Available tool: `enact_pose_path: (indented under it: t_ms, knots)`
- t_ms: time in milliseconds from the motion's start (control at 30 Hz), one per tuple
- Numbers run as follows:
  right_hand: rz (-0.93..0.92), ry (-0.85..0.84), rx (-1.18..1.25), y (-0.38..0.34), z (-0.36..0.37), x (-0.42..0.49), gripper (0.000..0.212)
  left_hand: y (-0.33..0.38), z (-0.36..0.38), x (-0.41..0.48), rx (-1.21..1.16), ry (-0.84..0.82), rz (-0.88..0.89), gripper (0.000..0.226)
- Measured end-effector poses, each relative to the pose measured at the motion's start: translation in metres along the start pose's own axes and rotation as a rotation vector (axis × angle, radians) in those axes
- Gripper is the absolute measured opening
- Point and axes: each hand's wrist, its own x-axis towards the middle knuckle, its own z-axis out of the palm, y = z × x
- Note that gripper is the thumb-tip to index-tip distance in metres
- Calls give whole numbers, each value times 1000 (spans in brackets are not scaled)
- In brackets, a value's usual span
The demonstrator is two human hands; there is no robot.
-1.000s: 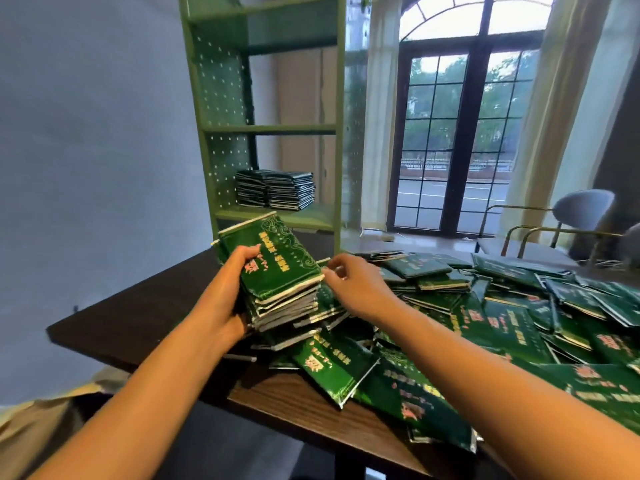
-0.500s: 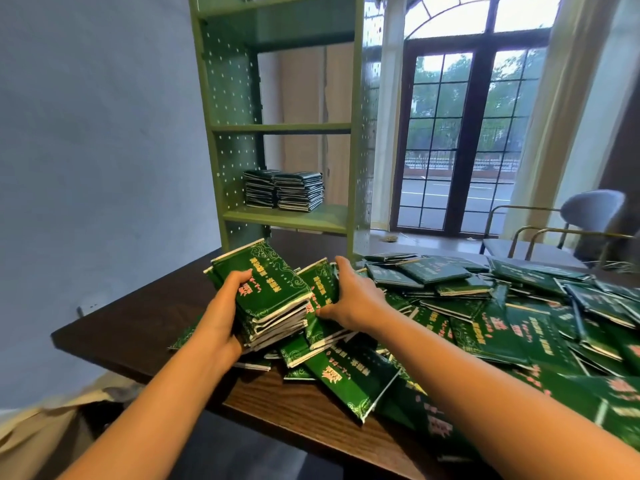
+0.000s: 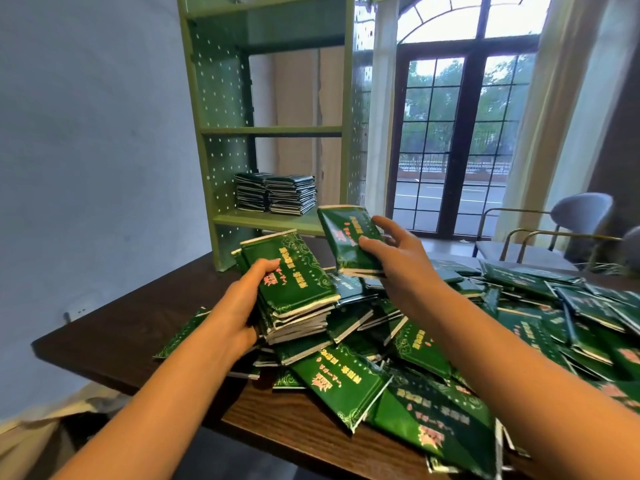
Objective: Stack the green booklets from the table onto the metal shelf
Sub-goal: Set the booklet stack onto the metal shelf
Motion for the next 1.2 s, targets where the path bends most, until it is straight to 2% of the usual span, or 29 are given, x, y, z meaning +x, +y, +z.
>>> enact_pose_path:
  t_ms: [67, 167, 200, 300, 367, 467, 600, 733, 800, 900, 933, 1067, 1200]
  knots:
    - [10, -81, -47, -1, 4, -9, 55, -1, 0, -8, 46, -102, 60, 22]
    - [-22, -153, -190, 1, 11, -21, 58, 0, 9, -7, 62, -147, 80, 29]
    - [-56, -159, -241, 2, 13, -24, 58, -2, 13, -9, 62, -140, 67, 36]
    - [-156, -183, -369, 5, 20, -33, 57, -4, 23, -7, 5, -103, 11, 75]
    - [-191, -211, -416, 7, 25, -34, 58, -4, 21, -7, 6, -140, 28, 79]
    - [-209, -287, -448, 10, 35, -37, 59, 1, 22, -5, -9, -135, 43, 74]
    - [-219, -392, -518, 20, 44, -33, 62, 5, 18, -7, 3, -155, 58, 46]
    - [-85, -528, -472, 18, 44, -25, 57, 6, 9, -2, 9, -80, 59, 28]
    - [-64, -471, -489, 12, 43, -18, 50, 7, 4, -3, -15, -67, 43, 23]
    - [-136, -243, -739, 20, 34, 14, 45, 12, -5, -2, -61, -35, 56, 15]
    - [-127, -218, -869, 25, 30, 26, 45, 14, -7, -1, -66, -18, 59, 14]
    - [95, -261, -1451, 44, 19, 56, 62, 19, -18, 0, -72, -9, 45, 15]
    - [169, -281, -1620, 53, 21, 58, 76, 21, -27, 0, -62, -2, 29, 15]
